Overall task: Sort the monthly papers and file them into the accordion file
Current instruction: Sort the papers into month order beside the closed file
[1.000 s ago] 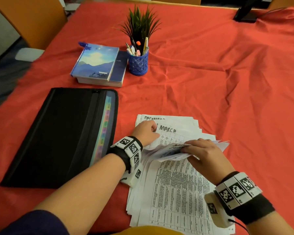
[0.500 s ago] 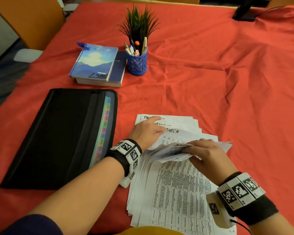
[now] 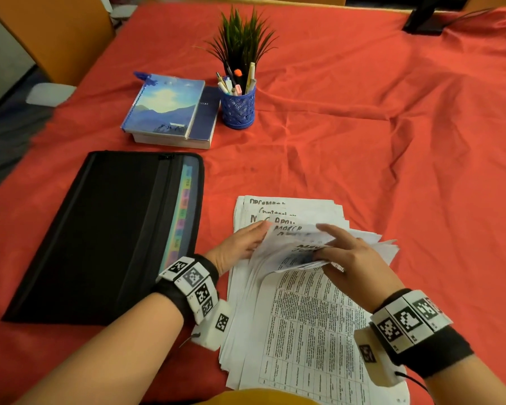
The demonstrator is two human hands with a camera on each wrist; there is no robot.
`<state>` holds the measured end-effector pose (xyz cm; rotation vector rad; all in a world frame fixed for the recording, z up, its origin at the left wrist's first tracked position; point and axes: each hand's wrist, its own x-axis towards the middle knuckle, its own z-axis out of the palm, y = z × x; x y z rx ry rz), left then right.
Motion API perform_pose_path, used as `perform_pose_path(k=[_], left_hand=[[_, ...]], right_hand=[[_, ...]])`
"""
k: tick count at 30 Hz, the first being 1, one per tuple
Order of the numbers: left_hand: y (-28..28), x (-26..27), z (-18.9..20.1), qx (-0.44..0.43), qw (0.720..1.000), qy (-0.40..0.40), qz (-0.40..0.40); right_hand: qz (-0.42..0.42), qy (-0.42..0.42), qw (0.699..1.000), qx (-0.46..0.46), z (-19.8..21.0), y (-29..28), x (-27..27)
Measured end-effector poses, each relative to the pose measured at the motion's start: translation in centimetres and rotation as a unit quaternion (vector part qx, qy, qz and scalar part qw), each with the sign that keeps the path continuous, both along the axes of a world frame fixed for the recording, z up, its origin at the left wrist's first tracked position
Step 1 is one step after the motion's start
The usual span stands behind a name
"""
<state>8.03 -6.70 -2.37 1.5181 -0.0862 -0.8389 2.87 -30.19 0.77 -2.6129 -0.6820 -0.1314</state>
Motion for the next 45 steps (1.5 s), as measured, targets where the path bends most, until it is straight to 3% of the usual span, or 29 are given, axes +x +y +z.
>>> perform_pose_path(k=[3,8,15,21,24,26,27,31,35,38,41,45], left_hand=[[-0.3,0.4,-0.2,0.007,0.999,0.021,0.04],[-1.3,0.5,-0.5,0.073,0.983,-0.145,0.09],[-0.6,-0.5,-0.2,0.057,0.974,-0.205,0.074],[0.2,-0.6,0.7,0.043,0.989,-0.136,-0.034],[0.6,0.2,0.4,0.067,0.993,-0.076,0.065],[0.4,1.1,-0.9,0.149,0.973,-0.102,0.145],[0.1,1.4,-1.4,0.187,0.964,-0.12,0.146],[-1.7,2.1,-1.6,0.239,0.958,-0.151,0.049],[-2.3,2.1,-1.2,0.206,0.958,-0.16,0.117],[-1.9,1.8,-0.8,0.13,0.966,-0.156,0.161],[-1.4,1.0,-0.4,0.077,0.982,-0.143,0.092],[-0.6,0.3,-1.2,0.092,0.988,-0.123,0.015]], right_hand=[[0.001,0.02,1.0,0.01,0.4,0.3,0.2],[0.026,0.031,0.999,0.004,2.1,0.1,0.0],[0.042,0.071,0.997,0.006,2.9,-0.7,0.3],[0.045,0.079,0.996,0.015,1.9,-0.3,0.4],[0.043,0.07,0.997,0.015,1.7,-0.3,-0.2],[0.037,0.07,0.997,0.015,1.5,-0.3,-0.5],[0.034,0.069,0.997,0.014,1.4,-0.3,-0.6],[0.029,0.058,0.998,0.003,1.2,-0.2,-0.8],[0.02,0.05,0.999,-0.004,1.2,-0.2,-1.1],[0.012,0.052,0.999,-0.005,0.7,-0.5,-1.3],[0.01,0.052,0.999,0.0,0.4,-0.6,-1.5],[0.004,0.054,0.999,0.001,0.4,-0.5,-1.7]])
